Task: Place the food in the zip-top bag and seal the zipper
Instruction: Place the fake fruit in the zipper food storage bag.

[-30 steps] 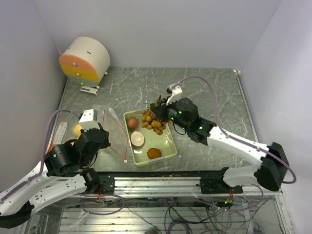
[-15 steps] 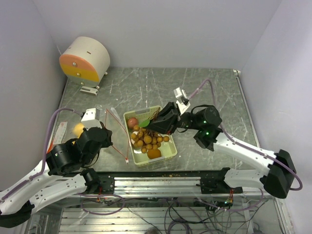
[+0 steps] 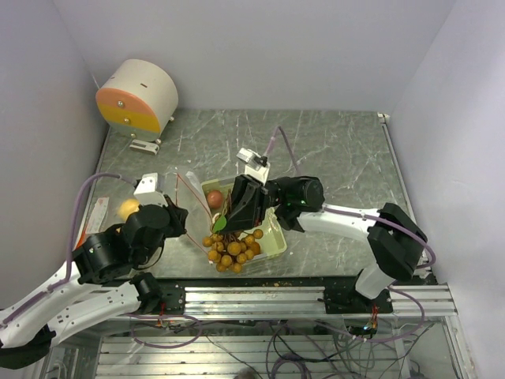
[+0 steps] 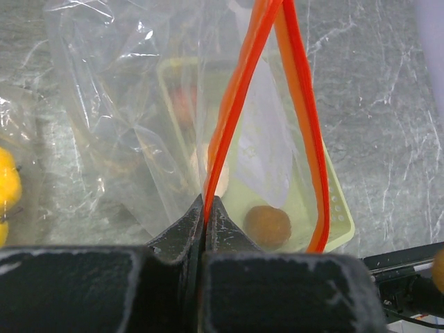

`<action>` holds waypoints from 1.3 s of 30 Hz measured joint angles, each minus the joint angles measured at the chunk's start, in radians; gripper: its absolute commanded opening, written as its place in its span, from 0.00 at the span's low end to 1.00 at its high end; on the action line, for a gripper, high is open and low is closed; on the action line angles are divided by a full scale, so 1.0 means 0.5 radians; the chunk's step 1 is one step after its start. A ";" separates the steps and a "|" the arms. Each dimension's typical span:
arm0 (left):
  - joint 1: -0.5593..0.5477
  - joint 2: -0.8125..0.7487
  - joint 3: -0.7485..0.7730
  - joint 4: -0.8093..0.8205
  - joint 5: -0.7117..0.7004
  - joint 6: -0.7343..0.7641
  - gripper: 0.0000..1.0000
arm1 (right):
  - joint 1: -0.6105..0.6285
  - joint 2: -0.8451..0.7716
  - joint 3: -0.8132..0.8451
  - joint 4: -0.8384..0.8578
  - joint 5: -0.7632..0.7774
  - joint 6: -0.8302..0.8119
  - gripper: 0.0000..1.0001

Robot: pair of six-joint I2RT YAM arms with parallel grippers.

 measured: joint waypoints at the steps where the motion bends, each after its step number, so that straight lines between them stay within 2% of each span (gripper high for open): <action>1: 0.000 0.004 -0.002 0.019 0.009 0.005 0.07 | 0.019 0.011 0.047 0.020 -0.011 0.029 0.00; 9: 0.000 0.098 -0.014 0.130 0.063 0.026 0.07 | 0.130 0.177 0.345 0.037 -0.021 0.169 0.00; 20: 0.003 0.106 -0.011 0.198 0.158 0.050 0.07 | 0.141 0.431 0.385 0.039 -0.003 0.251 0.00; 24: 0.004 0.052 -0.011 0.196 0.172 0.050 0.07 | 0.083 0.448 0.374 0.040 0.009 0.275 0.00; 31: 0.004 -0.086 -0.011 0.190 0.215 0.036 0.07 | -0.181 0.504 0.211 0.045 0.127 0.277 0.00; 39: 0.004 -0.098 -0.011 0.175 0.246 0.028 0.07 | -0.200 0.562 0.136 0.032 0.234 0.124 0.00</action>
